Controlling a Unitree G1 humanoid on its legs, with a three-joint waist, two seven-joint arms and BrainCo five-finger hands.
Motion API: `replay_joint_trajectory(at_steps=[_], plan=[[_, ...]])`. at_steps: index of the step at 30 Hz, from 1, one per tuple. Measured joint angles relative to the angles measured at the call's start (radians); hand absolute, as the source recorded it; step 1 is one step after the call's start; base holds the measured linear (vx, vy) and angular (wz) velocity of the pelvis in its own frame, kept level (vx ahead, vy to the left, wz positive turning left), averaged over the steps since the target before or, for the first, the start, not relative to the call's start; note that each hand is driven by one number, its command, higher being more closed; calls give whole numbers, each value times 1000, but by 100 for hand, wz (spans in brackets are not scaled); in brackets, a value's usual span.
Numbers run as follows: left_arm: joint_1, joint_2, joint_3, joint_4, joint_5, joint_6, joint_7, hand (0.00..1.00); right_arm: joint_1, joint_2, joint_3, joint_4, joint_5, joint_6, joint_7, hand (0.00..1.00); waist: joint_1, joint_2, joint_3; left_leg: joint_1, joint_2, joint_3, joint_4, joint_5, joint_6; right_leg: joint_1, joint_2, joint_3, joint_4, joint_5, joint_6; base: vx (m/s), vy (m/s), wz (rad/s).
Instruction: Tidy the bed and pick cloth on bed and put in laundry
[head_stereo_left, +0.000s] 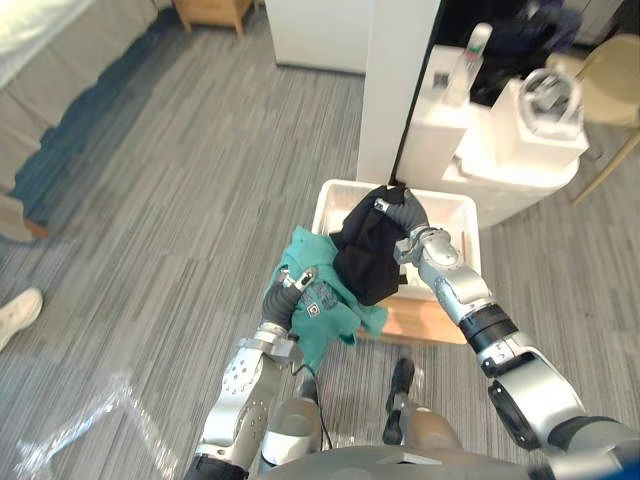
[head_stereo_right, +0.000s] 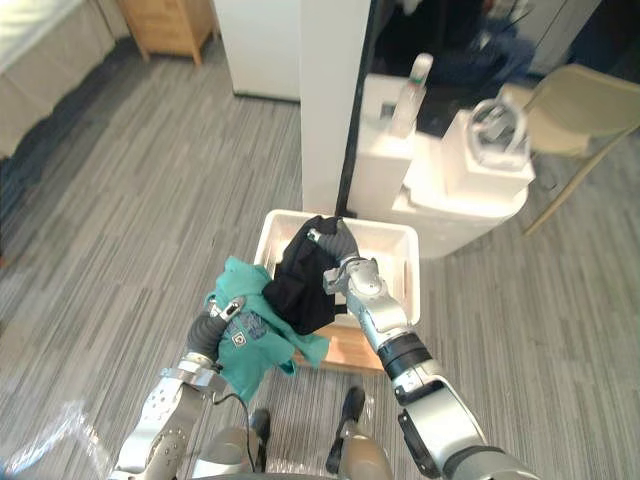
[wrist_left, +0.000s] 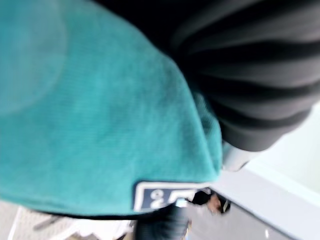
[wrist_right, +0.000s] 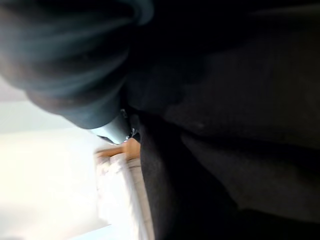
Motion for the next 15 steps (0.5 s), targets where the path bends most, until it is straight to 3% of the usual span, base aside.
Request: replay_joint_trajectory(at_steps=[2, 3, 9, 15], plan=[[-27, 0, 4, 1, 0, -10, 3, 100, -50, -13, -30, 52, 2, -24, -9, 100, -1, 3, 31, -18, 2, -1, 18, -1, -2, -7, 0, -1, 0, 6, 0, 53, 10, 10], [-37, 0, 4, 1, 0, -15, 10, 100, -73, -33, -38, 90, 9, -39, -14, 0, 0, 3, 48, -23, 2, 1, 23, -2, -3, -10, -1, -3, 0, 8, -1, 68, 26, 11], [-62, 2, 6, 8, -1, -55, 19, 100, -79, -68, -71, 225, 48, -59, -15, 0, -2, 10, 68, -52, -7, 26, 59, -10, -7, -25, -10, 4, 0, 24, 4, 33, 38, 3], [-76, 2, 53, 8, -2, -117, 60, 100, 5, -73, -70, 278, -22, -67, -3, 0, -4, 22, 76, -56, -8, 48, 92, -38, 7, -24, -9, 25, 1, 23, 4, -17, 27, -9]])
